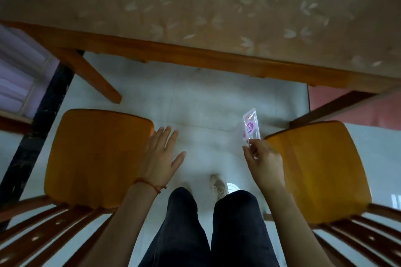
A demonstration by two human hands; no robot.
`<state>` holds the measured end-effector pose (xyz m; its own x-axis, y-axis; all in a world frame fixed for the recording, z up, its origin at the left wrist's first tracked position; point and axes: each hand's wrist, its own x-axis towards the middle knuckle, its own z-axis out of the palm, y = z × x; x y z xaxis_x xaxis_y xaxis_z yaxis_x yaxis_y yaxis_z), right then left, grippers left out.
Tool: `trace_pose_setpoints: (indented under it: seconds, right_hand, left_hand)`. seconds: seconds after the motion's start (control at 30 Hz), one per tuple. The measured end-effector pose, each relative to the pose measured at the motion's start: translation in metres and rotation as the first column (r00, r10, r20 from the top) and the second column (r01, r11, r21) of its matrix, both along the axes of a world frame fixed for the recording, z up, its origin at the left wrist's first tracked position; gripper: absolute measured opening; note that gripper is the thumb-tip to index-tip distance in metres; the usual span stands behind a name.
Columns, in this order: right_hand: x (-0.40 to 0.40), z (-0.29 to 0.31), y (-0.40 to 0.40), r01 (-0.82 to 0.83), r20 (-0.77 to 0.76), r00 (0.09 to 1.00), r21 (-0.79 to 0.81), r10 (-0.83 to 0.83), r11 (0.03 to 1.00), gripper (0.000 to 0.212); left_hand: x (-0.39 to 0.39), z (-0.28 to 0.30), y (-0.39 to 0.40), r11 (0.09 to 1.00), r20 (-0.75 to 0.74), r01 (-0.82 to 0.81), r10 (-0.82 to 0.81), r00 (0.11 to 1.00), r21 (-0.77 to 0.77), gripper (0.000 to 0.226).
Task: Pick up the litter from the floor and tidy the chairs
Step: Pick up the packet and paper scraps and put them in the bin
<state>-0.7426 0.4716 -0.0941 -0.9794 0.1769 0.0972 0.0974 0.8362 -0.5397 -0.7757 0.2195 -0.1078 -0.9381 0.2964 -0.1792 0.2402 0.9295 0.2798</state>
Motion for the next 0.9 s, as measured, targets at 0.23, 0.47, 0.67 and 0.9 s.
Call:
trace_pose_setpoints:
  seconds: [0.23, 0.47, 0.67, 0.9]
  right_hand:
    - [0.089, 0.008, -0.029, 0.252, -0.006, 0.968, -0.014, -0.253, 0.967, 0.01]
    - [0.187, 0.01, -0.038, 0.446, 0.026, 0.894, 0.014, -0.447, 0.895, 0.013]
    - [0.288, 0.011, -0.031, 0.625, 0.004, 0.781, -0.001, -0.625, 0.781, 0.012]
    - [0.445, 0.014, -0.022, 0.822, 0.077, 0.569, -0.027, -0.819, 0.568, 0.004]
  left_hand:
    - [0.017, 0.013, -0.024, 0.966, 0.005, 0.246, -0.247, 0.969, -0.073, 0.061]
    - [0.062, 0.027, -0.009, 0.88, -0.005, 0.457, -0.461, 0.887, -0.13, 0.058]
    - [0.115, 0.031, 0.032, 0.78, -0.003, 0.617, -0.621, 0.784, -0.104, 0.063]
    - [0.226, 0.036, 0.102, 0.624, -0.073, 0.782, -0.78, 0.622, 0.0, 0.063]
